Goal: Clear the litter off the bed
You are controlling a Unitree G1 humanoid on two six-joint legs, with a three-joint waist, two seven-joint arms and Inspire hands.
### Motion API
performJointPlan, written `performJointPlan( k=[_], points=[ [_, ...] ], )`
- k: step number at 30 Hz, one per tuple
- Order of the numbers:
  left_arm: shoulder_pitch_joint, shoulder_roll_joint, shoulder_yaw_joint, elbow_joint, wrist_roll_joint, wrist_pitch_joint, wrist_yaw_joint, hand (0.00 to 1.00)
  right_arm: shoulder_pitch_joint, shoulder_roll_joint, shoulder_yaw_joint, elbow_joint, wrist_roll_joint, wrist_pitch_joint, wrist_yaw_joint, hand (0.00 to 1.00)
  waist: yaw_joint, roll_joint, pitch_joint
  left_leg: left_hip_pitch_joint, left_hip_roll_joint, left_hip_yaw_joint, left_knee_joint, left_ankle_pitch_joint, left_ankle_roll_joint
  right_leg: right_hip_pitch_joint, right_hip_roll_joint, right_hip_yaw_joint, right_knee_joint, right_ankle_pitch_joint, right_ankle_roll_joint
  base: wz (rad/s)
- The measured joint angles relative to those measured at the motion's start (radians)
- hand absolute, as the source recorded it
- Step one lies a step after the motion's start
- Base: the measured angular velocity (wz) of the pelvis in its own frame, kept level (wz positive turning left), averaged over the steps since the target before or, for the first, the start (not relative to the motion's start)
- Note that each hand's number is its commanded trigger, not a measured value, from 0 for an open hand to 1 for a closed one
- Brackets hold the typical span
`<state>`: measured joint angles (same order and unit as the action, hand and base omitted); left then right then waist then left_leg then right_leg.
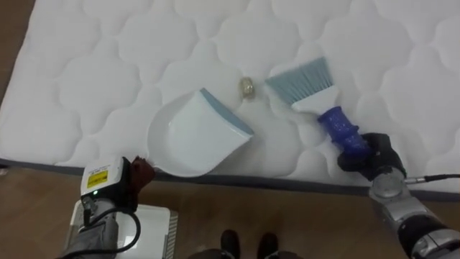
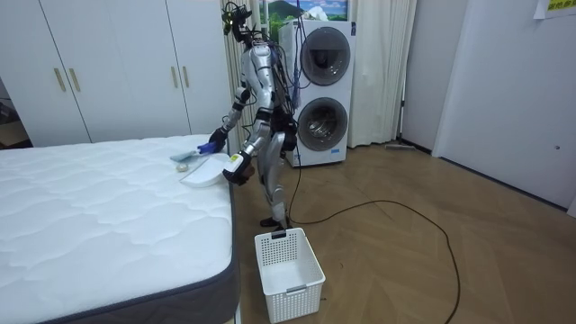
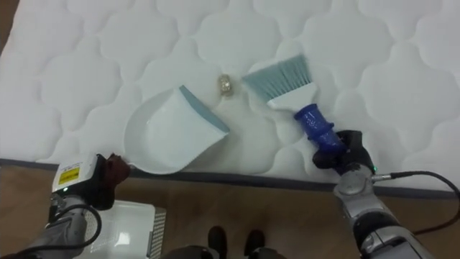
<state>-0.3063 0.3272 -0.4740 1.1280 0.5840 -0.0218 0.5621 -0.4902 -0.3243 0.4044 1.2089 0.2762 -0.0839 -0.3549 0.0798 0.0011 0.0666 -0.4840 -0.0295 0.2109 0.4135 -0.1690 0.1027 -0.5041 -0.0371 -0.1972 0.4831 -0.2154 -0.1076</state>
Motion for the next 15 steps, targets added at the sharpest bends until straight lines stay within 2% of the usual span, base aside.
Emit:
performJointPlan(
  k=[4, 9, 13, 15],
  points=[
    [0.0, 0.005, 0.001, 0.0, 0.017, 0.001, 0.017, 1.0, 0.0, 0.0, -0.043, 0.036, 0.012, 0.0, 0.009, 1.0, -0.002, -0.005, -0.001, -0.001, 0.0, -0.001, 0.002, 0.0, 0.0, 0.0, 0.0, 0.0, 0.001, 0.0, 0.0, 0.0],
    [0.0, 0.018, 0.001, 0.002, 0.018, 0.001, 0.024, 1.0, -0.001, -0.004, -0.045, 0.062, 0.032, 0.011, 0.008, 1.0, -0.013, -0.015, -0.0039, 0.001, -0.001, -0.004, 0.002, 0.0, 0.0, 0.0, -0.002, -0.006, 0.006, 0.0, 0.0, 0.02],
    [0.0, 0.025, 0.003, 0.001, 0.024, 0.009, 0.024, 1.0, -0.002, -0.01, -0.115, 0.088, -0.067, 0.026, 0.005, 1.0, -0.021, -0.022, -0.0039, 0.003, -0.002, -0.004, 0.002, 0.0, 0.0, 0.0, -0.004, -0.006, 0.015, 0.0, 0.0, 0.01],
    [-0.002, 0.033, 0.007, -0.001, 0.041, 0.01, 0.024, 1.0, -0.002, -0.023, -0.114, 0.097, -0.111, 0.043, -0.015, 1.0, -0.021, -0.027, -0.0037, 0.005, -0.002, -0.001, 0.002, 0.0, 0.0, -0.001, -0.004, -0.004, 0.016, 0.0, 0.0, -0.02]
  ],
)
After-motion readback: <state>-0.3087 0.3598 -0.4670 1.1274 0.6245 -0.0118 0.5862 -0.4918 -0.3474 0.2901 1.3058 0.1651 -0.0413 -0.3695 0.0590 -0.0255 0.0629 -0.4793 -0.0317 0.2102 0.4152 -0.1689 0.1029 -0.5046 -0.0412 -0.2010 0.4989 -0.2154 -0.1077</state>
